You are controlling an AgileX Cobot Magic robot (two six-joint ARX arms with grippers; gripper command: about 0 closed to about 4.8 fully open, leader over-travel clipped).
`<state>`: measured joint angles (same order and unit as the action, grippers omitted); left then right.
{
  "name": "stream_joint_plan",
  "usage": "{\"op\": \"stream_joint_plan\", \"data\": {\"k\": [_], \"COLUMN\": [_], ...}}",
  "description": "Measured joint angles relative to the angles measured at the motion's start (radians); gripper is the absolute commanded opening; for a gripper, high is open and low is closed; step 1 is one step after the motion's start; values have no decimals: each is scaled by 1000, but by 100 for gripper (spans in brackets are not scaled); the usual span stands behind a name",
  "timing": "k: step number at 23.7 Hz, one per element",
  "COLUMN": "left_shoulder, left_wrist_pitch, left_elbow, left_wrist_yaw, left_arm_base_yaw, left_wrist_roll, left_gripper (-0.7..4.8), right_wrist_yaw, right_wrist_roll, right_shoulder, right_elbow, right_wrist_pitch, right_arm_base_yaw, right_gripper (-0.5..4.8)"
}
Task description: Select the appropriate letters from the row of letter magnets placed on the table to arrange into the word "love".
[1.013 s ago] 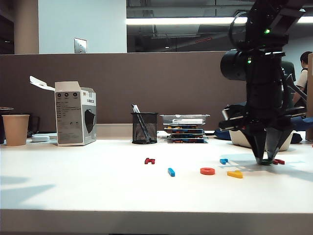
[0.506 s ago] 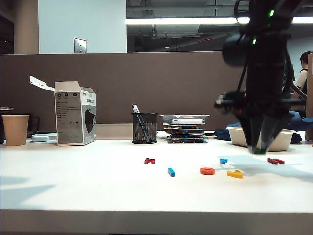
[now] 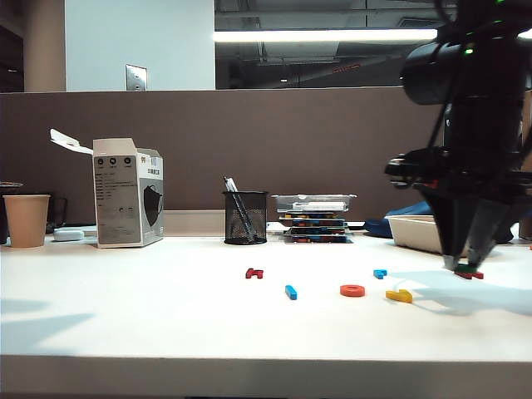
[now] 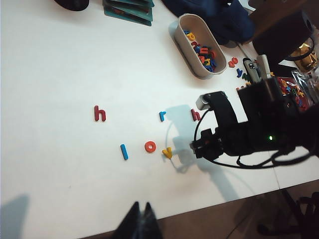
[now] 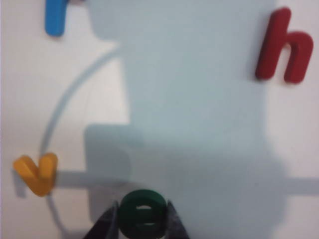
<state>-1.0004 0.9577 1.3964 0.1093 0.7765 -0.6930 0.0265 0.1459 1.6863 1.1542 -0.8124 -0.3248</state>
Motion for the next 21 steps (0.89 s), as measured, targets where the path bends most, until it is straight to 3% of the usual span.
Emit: {"op": "stream_joint_plan", "data": {"k": [13,21], "left_shoulder": [0,0], "left_wrist_pitch": [0,0], "left_elbow": [0,0], "left_wrist_yaw": [0,0], "left_arm_base_yaw": [0,0], "left_wrist_roll": [0,0], "left_gripper": [-5,-5], "right_wrist_yaw": [0,1], "right_wrist_roll": [56,78], "right_shoulder": [-24,-24], "right_elbow": [-134,-134], "right_wrist_pitch": [209,229], "right_arm_base_yaw": [0,0], "right_gripper": [81,81]}}
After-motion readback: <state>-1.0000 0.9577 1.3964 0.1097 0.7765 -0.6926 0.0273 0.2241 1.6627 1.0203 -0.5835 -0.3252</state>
